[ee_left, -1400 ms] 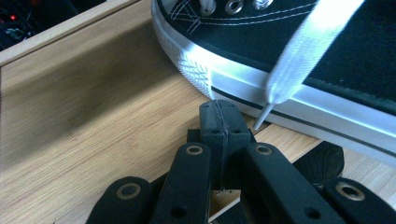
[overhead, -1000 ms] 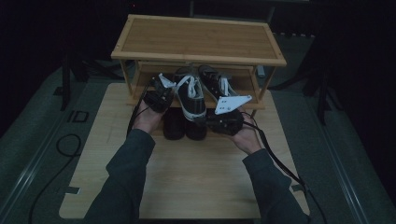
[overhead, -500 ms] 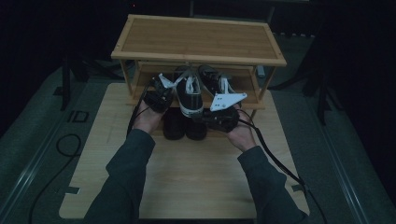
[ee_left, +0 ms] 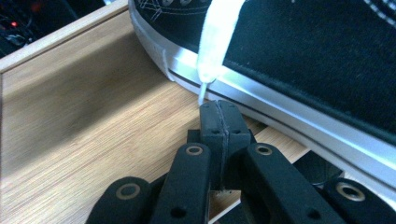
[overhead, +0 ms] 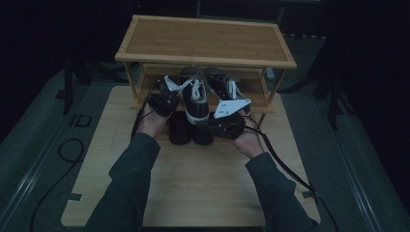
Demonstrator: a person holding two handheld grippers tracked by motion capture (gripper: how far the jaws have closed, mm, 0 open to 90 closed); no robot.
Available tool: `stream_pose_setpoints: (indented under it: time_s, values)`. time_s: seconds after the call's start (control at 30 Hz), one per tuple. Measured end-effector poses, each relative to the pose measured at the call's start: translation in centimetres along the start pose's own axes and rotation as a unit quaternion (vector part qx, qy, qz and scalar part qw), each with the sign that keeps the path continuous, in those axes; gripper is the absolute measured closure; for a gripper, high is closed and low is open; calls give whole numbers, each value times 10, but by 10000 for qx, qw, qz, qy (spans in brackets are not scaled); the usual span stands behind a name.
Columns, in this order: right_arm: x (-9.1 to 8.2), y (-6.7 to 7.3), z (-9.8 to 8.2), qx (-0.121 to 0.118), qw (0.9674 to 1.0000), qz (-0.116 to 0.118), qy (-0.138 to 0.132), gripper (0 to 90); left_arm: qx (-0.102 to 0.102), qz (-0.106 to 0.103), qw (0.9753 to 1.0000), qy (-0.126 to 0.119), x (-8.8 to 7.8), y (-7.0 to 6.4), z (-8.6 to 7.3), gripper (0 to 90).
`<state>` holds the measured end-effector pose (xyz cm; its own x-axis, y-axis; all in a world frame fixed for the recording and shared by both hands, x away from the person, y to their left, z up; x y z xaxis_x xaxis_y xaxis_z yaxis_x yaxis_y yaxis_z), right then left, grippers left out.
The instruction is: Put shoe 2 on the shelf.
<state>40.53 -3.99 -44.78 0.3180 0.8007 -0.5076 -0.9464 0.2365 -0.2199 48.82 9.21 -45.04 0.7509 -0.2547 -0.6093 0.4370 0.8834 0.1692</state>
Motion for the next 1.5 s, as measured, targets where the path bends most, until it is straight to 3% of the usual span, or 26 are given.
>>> stream_pose_setpoints:
  time_s: [0.17,0.27,0.63,0.87,1.0,1.3,1.43,1.47,1.5]
  values:
    - [-2,-1,-1,12,10000,-40,-7,899,50,197,9998,32,-4,12,-6,900]
    - [-1,-1,-1,14,10000,-53,-5,900,-21,108,9999,9,-5,15,-7,900]
    - [9,-2,6,-163,9998,-146,20,900,-107,105,9999,51,-4,14,-7,900]
    - [9,-11,12,-171,9991,-379,-16,900,-104,105,9999,39,-4,14,-7,900]
    - [16,-8,8,-190,9993,-299,118,900,-143,68,9999,36,-4,14,-7,900]
    - [20,-13,17,-208,9986,-486,-5,900,-149,76,9999,23,-5,14,-7,900]
    - [27,-12,15,-229,9987,-432,106,900,-147,74,9999,24,-5,14,-7,900]
    - [31,-14,11,-293,9977,-586,169,900,-124,61,9999,36,-5,14,-8,900]
    - [31,-16,11,-236,9979,-581,129,900,-125,72,9999,7,-5,14,-8,900]
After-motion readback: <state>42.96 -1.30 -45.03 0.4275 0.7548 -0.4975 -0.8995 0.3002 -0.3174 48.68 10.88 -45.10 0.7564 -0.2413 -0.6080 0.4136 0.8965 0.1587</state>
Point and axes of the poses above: each handheld gripper's, and its own axes: x roughly forward along the jaws, z roughly out of its top, y roughly to its left, the point moved 9 cm from there along x, roughly forward along the jaws, and after that the axes turned 6 degrees about -x, right-handed, at the moved point
